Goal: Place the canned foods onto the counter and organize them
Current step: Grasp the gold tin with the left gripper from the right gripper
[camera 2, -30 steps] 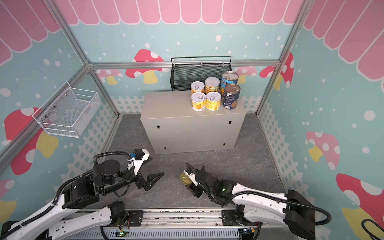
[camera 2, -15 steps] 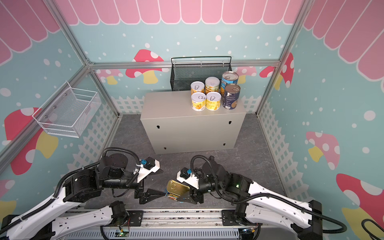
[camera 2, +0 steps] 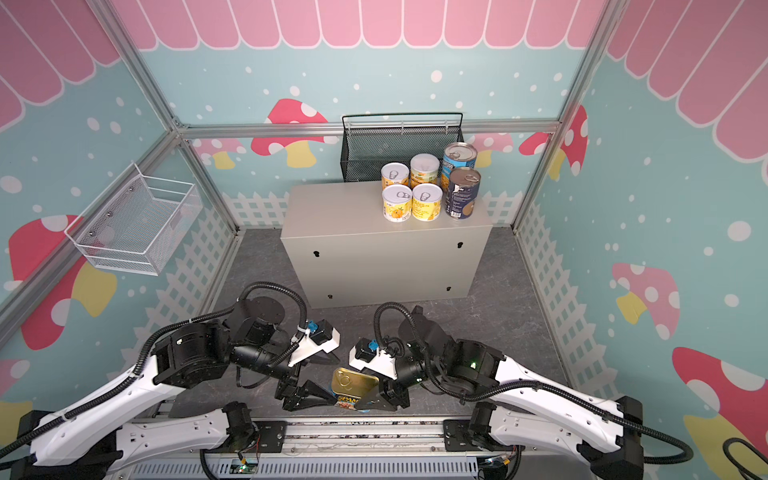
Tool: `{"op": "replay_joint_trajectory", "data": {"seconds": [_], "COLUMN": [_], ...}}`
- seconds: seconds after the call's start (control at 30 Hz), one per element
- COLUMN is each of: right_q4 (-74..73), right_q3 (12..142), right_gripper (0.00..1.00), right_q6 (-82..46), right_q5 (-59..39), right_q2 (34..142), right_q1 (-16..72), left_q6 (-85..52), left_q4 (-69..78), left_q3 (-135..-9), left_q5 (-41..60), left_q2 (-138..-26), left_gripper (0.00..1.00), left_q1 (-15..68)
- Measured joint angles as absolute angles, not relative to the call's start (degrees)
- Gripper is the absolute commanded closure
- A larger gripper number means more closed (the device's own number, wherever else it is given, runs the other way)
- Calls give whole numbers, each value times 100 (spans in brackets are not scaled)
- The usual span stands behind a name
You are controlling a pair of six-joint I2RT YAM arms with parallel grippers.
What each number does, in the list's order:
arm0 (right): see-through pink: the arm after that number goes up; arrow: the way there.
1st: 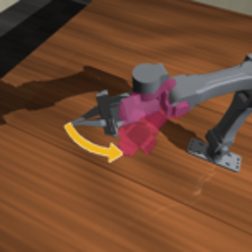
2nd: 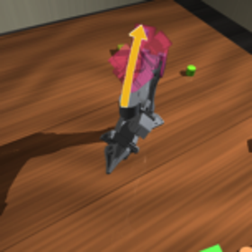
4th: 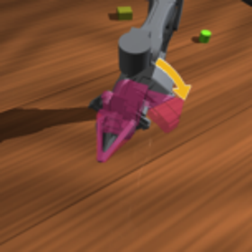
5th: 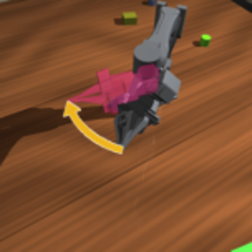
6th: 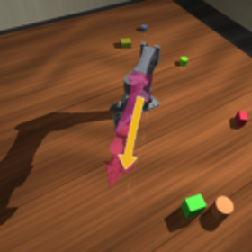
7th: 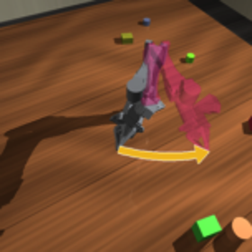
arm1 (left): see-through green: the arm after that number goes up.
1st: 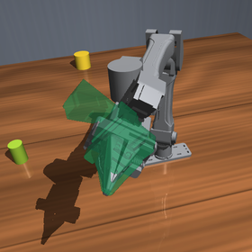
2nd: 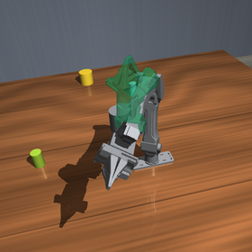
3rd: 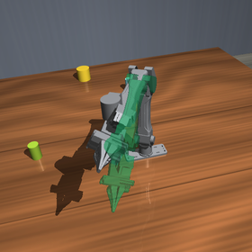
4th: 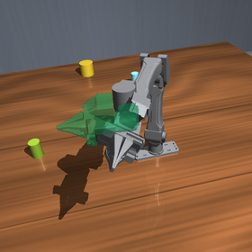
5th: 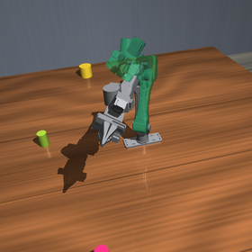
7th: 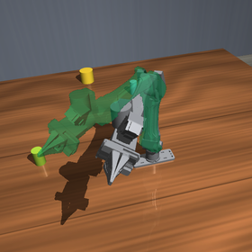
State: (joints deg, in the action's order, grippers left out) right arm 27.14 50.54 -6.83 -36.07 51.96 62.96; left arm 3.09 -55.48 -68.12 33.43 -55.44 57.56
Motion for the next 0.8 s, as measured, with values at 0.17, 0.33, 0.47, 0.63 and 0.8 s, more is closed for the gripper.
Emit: {"op": "replay_joint_trajectory", "data": {"seconds": [0.17, 0.33, 0.47, 0.63, 0.8], "right_q4": [2727, 2727, 2714, 2696, 2685], "right_q3": [5054, 5054, 5054, 5054, 5057], "right_gripper": [55, 55, 55, 55, 55], "right_q6": [-624, -602, -600, -600, -602], "right_q5": [-3664, -3741, -3811, -3857, -3863], "right_q2": [5203, 5207, 5231, 5242, 5251], "right_q1": [6294, 6294, 6294, 6294, 6294], "left_q6": [331, 333, 346, 346, 346], "left_q4": [-5612, -5640, -5658, -5677, -5690], "left_q3": [-6849, -6862, -6862, -6862, -6862], "left_q5": [3426, 3485, 3570, 3610, 3610], "left_q2": [-5756, -5804, -5867, -5942, -5942], "left_gripper": [9, 12, 15, 16, 31], "left_q1": [5763, 5817, 5859, 5909, 5940]}}
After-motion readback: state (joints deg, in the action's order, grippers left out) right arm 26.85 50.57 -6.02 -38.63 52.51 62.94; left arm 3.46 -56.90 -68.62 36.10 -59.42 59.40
